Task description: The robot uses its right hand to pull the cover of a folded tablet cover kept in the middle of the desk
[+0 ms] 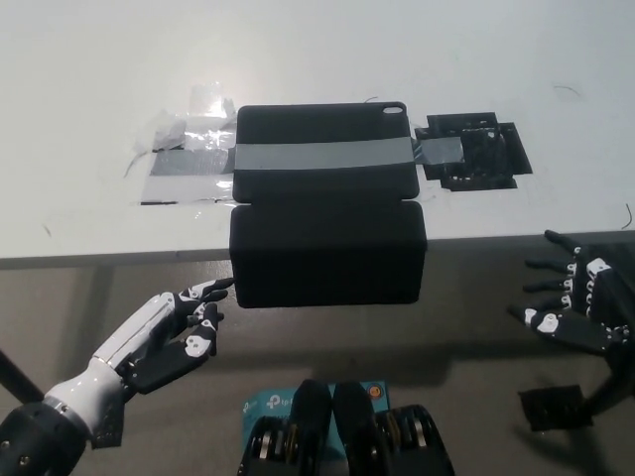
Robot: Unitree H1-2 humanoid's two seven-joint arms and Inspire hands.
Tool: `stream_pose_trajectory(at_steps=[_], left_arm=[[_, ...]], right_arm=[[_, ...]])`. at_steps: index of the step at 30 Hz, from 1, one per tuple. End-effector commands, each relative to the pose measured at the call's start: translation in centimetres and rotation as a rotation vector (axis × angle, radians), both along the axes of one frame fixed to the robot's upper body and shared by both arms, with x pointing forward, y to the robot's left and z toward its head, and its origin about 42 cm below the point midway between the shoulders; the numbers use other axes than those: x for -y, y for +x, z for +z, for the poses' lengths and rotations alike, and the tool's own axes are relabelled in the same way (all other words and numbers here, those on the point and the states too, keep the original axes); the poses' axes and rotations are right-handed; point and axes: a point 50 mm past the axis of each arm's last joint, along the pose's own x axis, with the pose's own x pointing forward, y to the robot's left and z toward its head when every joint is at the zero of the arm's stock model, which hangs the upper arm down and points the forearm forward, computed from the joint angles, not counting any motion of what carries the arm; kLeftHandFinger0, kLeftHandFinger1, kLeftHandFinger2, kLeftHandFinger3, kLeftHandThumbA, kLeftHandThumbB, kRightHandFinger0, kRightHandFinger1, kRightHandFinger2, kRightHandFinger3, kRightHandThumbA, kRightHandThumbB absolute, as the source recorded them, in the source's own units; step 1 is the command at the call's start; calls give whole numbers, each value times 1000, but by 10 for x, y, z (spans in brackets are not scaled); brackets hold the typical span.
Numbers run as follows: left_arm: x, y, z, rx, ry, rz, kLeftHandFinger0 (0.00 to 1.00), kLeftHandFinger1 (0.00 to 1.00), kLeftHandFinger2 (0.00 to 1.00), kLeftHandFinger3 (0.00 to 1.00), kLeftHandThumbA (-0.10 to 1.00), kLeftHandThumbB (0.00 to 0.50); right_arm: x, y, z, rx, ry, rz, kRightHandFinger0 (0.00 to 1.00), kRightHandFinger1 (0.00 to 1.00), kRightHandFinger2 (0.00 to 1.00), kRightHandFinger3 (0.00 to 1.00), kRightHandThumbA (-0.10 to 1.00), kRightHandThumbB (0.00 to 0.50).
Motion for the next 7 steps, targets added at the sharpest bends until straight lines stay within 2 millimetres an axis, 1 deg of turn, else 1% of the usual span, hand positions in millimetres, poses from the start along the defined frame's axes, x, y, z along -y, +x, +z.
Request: stream_pose_trajectory(at_steps=[1,7], left_arm=[[-1,0,15,77,0,-15,936,1000,1000,1000,1000,342],[-2,1,14,68,0,-7,946,1000,1000,1000,1000,354]], right_arm=[[0,2,11,44,1,11,438,597,758,1000,846,90],[-1,4,12,43,-7,22,441,600,758,1000,849,96]])
